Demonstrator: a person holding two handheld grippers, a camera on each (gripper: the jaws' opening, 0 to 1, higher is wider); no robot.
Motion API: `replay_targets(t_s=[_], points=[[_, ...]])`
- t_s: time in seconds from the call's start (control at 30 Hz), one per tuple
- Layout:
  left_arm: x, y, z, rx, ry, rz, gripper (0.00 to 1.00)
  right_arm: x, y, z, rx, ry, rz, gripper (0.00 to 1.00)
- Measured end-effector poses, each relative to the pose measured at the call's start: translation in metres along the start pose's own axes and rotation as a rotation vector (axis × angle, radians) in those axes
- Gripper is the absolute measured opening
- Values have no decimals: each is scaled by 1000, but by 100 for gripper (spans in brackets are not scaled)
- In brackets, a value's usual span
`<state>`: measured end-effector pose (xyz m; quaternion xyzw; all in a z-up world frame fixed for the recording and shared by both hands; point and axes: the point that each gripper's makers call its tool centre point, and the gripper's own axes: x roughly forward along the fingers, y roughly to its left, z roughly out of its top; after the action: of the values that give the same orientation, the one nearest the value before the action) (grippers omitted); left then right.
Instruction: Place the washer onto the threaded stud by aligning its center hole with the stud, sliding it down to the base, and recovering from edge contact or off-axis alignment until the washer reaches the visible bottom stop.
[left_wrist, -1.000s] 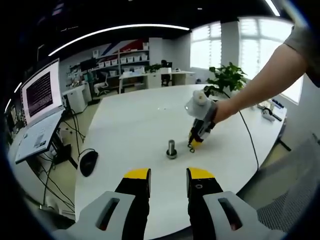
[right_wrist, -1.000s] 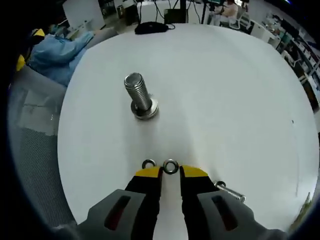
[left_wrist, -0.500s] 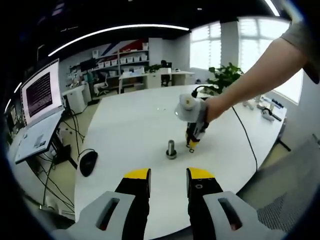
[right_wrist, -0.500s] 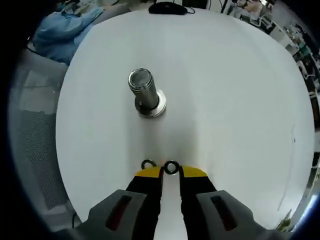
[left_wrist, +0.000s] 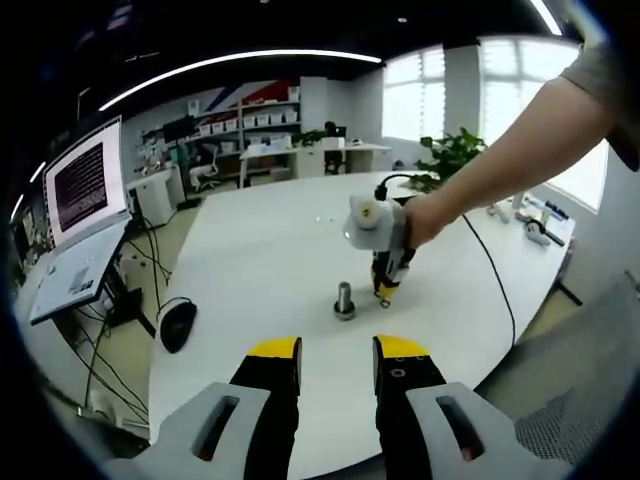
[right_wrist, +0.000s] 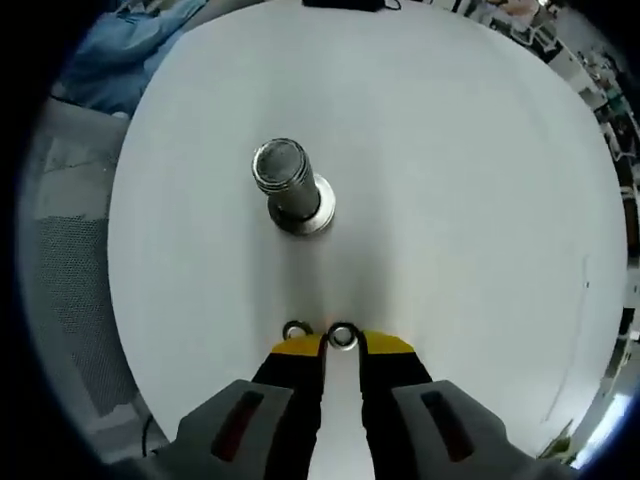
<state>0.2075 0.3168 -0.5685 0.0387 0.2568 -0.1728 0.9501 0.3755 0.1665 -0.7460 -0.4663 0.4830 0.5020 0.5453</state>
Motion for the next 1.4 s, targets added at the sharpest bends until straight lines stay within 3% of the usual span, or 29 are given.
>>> replay_targets(t_s=[0.37, 0.83, 1.23, 1.4], points=[[-1, 0, 0, 1, 0, 5, 27, -2, -1, -2, 86, -155, -7, 14], [0, 0, 0, 8, 2, 4, 27, -5, -4, -7, 118, -227, -54, 14], [0, 1, 0, 7, 0, 8, 27, -23, -8, -15, 185, -273, -70, 14], [0, 1, 0, 9, 2, 9, 27, -41, -15, -16, 233, -331, -92, 14]])
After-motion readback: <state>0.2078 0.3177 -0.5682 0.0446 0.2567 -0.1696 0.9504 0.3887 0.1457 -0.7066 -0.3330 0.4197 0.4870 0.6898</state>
